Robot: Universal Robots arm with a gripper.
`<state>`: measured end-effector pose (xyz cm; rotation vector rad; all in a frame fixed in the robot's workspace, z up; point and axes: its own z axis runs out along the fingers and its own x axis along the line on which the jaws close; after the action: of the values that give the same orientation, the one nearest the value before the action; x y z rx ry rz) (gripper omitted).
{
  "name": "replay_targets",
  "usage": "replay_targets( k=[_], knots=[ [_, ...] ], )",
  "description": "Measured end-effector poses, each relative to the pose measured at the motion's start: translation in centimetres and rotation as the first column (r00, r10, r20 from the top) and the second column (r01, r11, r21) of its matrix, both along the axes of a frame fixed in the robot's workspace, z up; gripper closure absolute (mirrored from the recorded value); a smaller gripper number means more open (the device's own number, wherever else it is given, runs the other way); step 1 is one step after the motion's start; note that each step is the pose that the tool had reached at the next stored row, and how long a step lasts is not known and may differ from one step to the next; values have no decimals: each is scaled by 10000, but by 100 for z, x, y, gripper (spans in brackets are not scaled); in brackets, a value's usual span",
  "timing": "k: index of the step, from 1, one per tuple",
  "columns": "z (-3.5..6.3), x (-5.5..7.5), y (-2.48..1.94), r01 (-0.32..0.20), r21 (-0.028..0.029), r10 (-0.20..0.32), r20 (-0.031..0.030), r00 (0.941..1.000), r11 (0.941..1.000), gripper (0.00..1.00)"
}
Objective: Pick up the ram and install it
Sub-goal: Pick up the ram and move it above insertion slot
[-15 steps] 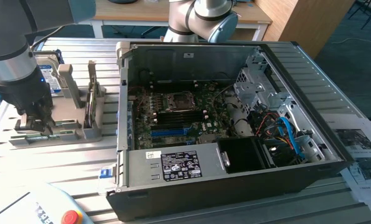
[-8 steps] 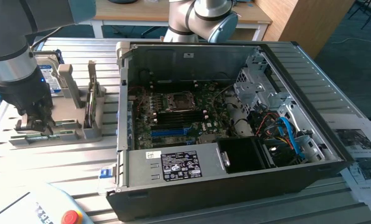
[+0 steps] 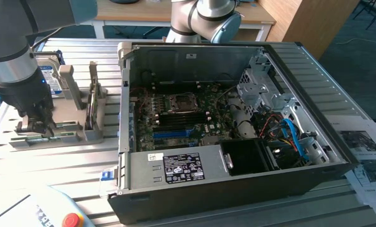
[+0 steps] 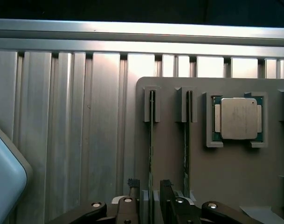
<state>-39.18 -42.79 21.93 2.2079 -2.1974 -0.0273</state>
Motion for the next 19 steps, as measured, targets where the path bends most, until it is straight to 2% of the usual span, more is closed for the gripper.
replay_targets(
  k=[12,19],
  knots=[
    [-12,8,20,-2,-2,2,-3,10000,10000,69],
    [-83,8,20,-25,-2,25,-2,10000,10000,69]
  ],
)
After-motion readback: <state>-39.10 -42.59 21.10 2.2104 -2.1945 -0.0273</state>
